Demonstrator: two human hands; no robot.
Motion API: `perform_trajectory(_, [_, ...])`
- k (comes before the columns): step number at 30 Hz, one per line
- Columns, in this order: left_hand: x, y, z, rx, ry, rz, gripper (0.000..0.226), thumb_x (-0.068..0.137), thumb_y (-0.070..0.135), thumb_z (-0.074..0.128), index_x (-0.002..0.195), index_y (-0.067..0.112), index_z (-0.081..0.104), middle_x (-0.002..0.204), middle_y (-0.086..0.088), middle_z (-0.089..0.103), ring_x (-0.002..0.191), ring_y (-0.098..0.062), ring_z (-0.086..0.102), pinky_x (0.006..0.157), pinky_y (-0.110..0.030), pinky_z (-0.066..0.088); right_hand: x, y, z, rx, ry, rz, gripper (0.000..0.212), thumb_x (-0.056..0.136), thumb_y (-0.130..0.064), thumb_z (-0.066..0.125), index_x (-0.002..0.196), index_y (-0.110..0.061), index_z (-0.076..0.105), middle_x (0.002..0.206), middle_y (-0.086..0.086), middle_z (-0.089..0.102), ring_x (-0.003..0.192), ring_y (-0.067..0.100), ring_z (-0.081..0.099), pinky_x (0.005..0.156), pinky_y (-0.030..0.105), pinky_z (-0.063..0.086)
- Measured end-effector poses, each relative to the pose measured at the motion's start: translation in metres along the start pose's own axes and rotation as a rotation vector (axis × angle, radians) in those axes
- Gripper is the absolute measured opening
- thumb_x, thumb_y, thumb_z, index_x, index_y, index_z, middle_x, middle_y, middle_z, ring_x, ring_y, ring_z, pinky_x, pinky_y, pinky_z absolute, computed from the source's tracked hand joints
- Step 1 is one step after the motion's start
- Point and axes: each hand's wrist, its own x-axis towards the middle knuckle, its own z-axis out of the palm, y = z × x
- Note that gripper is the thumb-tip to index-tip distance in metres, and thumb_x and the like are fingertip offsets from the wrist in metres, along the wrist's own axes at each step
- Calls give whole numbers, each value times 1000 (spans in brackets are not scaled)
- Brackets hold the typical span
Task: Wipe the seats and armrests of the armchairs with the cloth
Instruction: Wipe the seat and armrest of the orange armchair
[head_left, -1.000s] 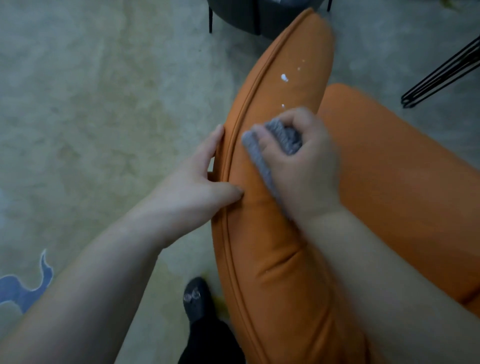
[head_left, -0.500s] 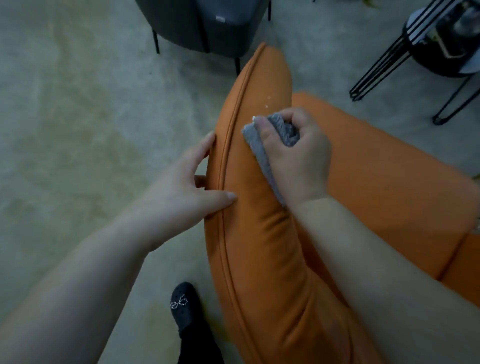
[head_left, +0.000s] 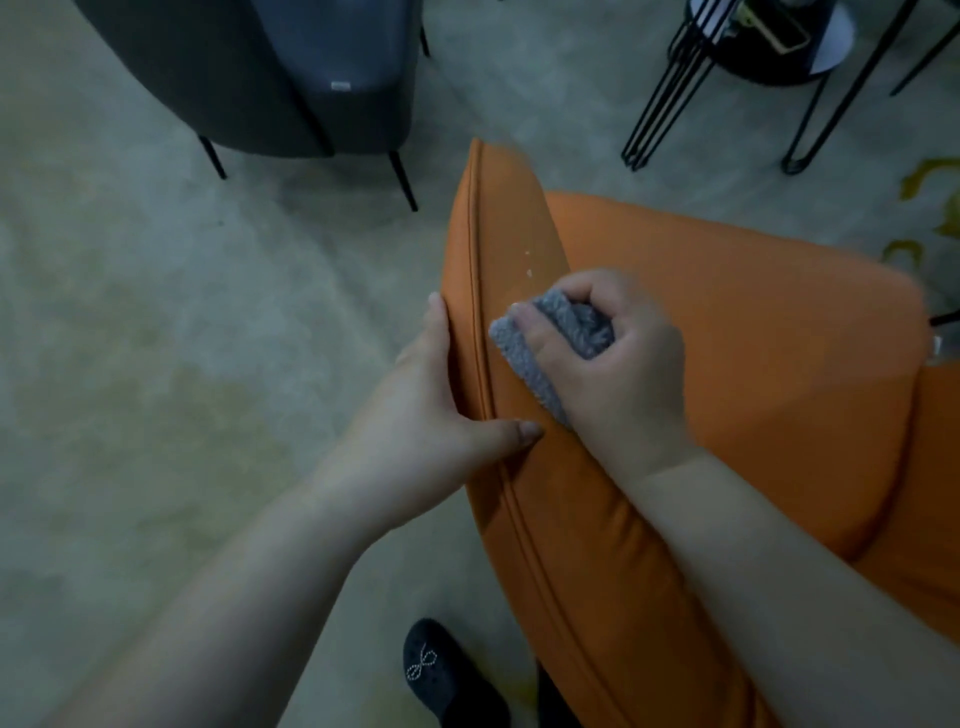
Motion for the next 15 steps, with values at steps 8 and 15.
perform_trajectory(8, [30,5,-24,-105,-55,2,121,57,49,82,151,46,6,125,39,39,97,14,58,74,-13,53,45,18,23,27,77,168,16,84,-39,66,79,-27,57,69,-14,56,65,-1,55,58,15,44])
perform_trajectory(15, [62,18,-43,-4,-82,-18,118,60,45,82,150,49,5,139,32,35,109,5,50,77,-15,47,83,20,41,-42,-17,65,18,82,-36,69,78,-26,54,75,-7,58,68,6,53,61,11,37])
